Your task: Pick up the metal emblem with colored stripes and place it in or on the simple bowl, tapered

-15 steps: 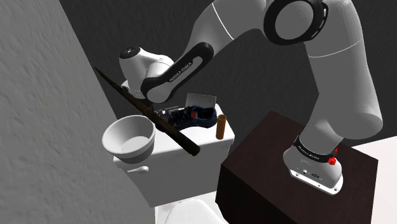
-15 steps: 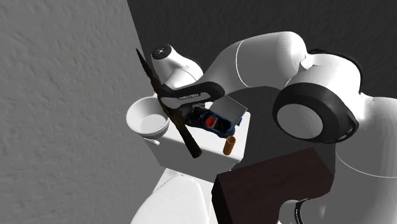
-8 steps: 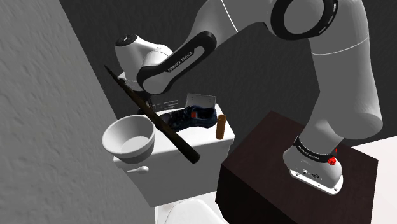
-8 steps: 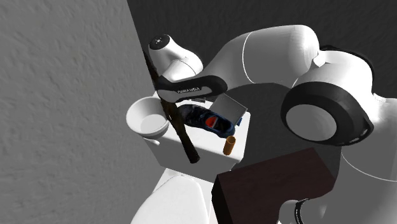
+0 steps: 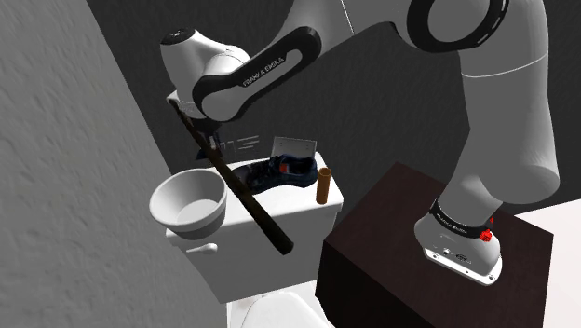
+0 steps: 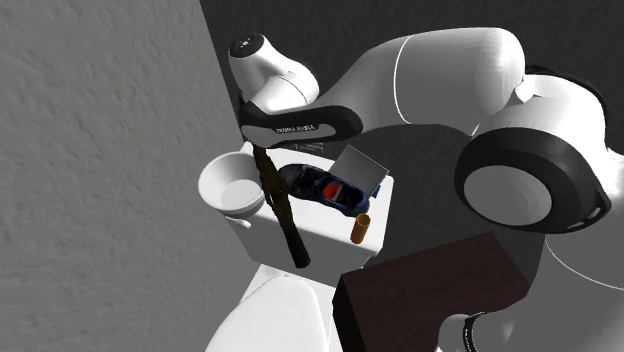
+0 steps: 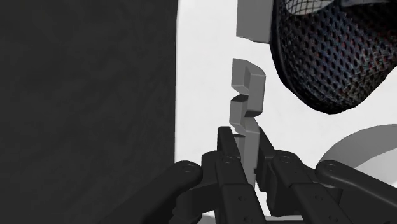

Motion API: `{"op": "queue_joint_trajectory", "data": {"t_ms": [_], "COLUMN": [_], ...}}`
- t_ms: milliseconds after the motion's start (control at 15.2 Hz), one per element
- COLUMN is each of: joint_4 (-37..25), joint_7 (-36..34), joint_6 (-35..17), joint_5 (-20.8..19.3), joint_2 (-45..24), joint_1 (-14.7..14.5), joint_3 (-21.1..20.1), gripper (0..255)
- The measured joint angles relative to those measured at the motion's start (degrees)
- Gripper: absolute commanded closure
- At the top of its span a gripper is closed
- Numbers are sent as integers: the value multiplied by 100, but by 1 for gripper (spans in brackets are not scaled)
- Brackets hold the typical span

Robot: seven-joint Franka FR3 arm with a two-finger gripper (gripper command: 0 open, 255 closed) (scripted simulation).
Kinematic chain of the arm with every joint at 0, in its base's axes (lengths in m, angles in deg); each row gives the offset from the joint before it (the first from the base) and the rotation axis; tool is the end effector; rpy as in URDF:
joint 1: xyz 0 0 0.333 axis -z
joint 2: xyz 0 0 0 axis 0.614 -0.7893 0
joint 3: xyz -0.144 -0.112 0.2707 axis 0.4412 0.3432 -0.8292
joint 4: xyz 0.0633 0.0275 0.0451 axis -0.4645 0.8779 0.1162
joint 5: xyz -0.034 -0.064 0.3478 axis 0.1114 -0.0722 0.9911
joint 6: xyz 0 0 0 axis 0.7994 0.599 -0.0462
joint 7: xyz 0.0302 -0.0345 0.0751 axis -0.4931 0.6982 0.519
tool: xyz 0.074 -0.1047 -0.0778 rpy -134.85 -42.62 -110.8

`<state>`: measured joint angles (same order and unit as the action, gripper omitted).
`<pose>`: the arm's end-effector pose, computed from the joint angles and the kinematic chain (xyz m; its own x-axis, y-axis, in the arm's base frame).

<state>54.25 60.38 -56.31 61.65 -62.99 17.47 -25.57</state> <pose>0.5769 0.3324 0.3368 0.4714 0.8815 -0.0280 0.8688 -0.4587 0.1863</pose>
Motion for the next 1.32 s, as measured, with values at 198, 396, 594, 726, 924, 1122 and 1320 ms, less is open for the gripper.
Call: {"op": "queue_joint_trajectory", "data": {"t_ms": [198,396,594,726,924,1122,1320], "joint_4": [-106,-232,-363,-382,-573,-687,-961], "joint_7": [58,109,158,190,246,216,-49], "joint_6": [191,391,578,673,882,1044,1228], "joint_5": [50,94,132,161,193,206,145], "joint_2": [94,174,236,318,344,381,228], "joint_1": [6,4,3,14,8,-45,-299], "joint_3": [-24,-46,-62,-74,-85,-110,-173], "gripper": [255,255,255,255,255,255,255]}}
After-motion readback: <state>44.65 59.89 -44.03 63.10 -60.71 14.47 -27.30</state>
